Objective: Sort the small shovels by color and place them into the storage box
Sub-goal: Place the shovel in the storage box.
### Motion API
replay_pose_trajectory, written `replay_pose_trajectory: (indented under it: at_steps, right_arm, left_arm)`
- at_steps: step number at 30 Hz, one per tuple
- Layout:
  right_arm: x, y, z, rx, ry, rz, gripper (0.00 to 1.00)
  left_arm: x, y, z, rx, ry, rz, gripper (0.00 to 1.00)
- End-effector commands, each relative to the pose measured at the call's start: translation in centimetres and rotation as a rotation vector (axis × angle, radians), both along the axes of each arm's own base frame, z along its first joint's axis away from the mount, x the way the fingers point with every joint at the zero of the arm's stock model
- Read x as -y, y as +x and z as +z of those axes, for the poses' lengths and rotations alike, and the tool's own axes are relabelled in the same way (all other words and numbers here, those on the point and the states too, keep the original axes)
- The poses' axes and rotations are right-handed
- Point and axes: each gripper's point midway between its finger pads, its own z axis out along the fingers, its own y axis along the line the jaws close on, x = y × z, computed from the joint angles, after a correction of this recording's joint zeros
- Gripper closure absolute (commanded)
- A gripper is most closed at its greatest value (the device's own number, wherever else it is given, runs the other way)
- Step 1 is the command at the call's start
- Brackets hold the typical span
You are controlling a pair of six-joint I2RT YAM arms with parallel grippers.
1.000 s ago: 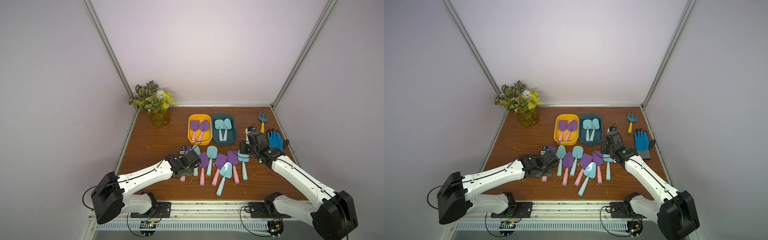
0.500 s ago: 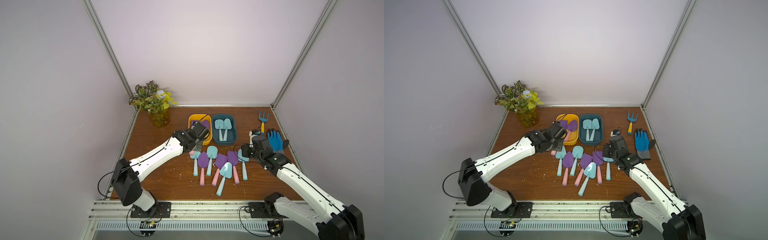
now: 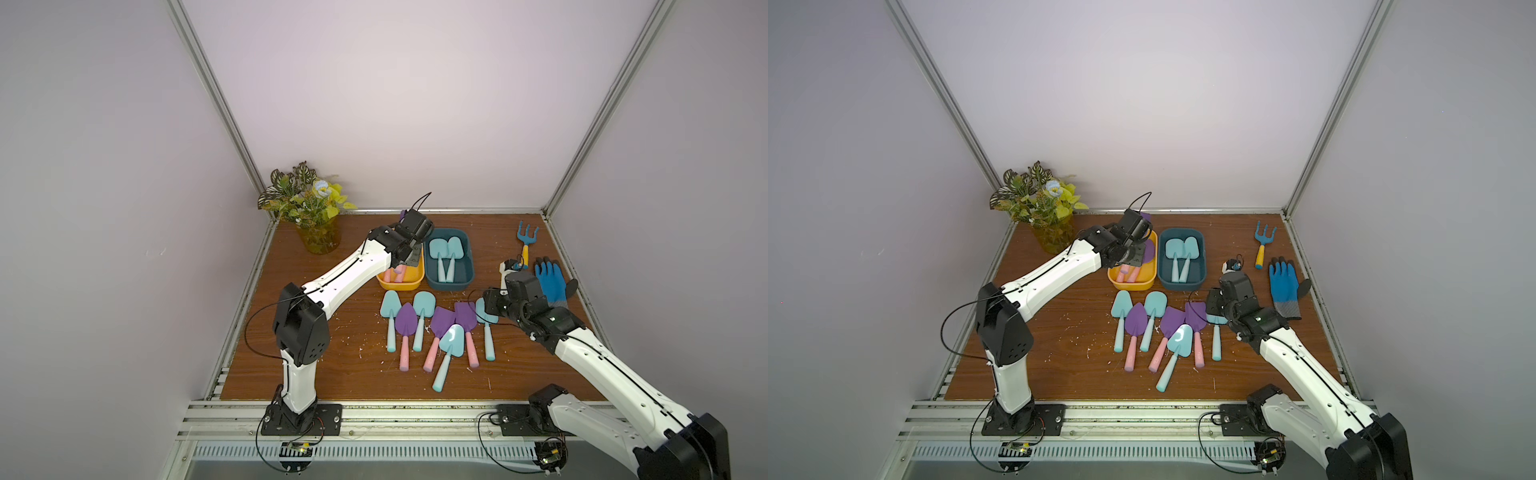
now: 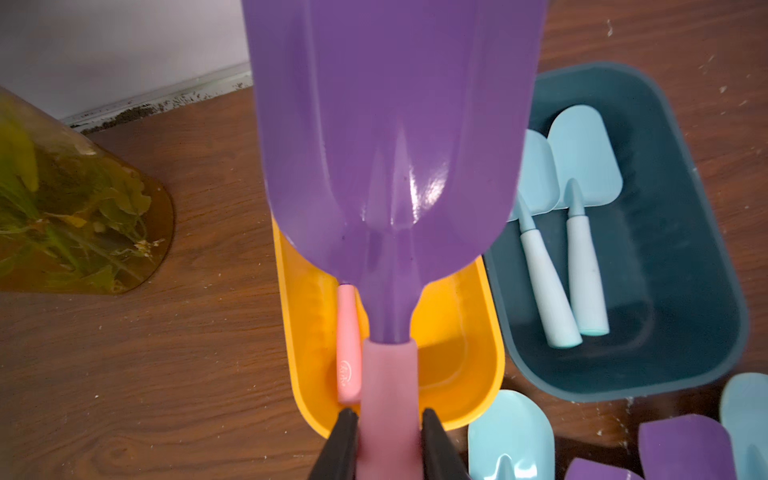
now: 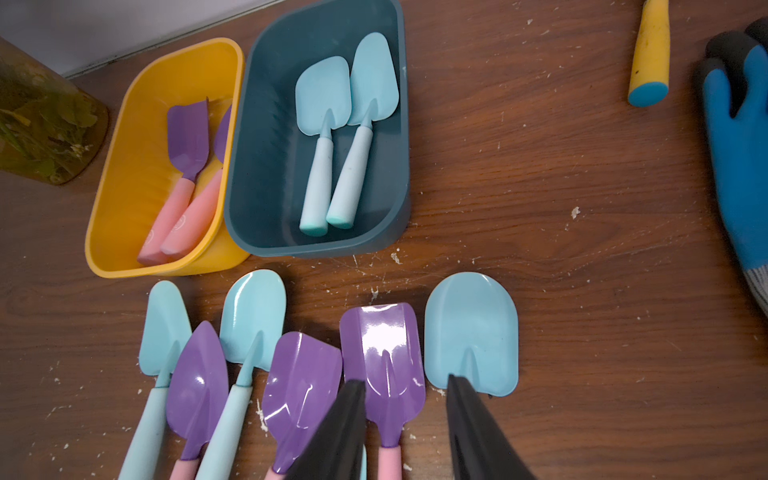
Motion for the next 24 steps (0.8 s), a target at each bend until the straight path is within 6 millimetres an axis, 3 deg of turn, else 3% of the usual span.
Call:
replay_pose_trajectory:
  at_steps: [1,17,24]
  right_arm:
    - [0.0,0.2,0.6,0.016,0.000,0.004,0.61]
    - [0.1,0.9,-0.4,-0.009,-0.065,0.018,0.61]
    - [0.4,1.0,-0.2,-0.001,-0.084,0.012,0.61]
  left_arm:
    - [-1.1,1.4,-0.2,-0.008,0.003,0.027,1.00]
    - [-2.5,5.1,-6.0,-0.122,0.009,0.063,1.00]
    - [-2.7,5.6,-8.0,-0.160,0.014,0.064,1.00]
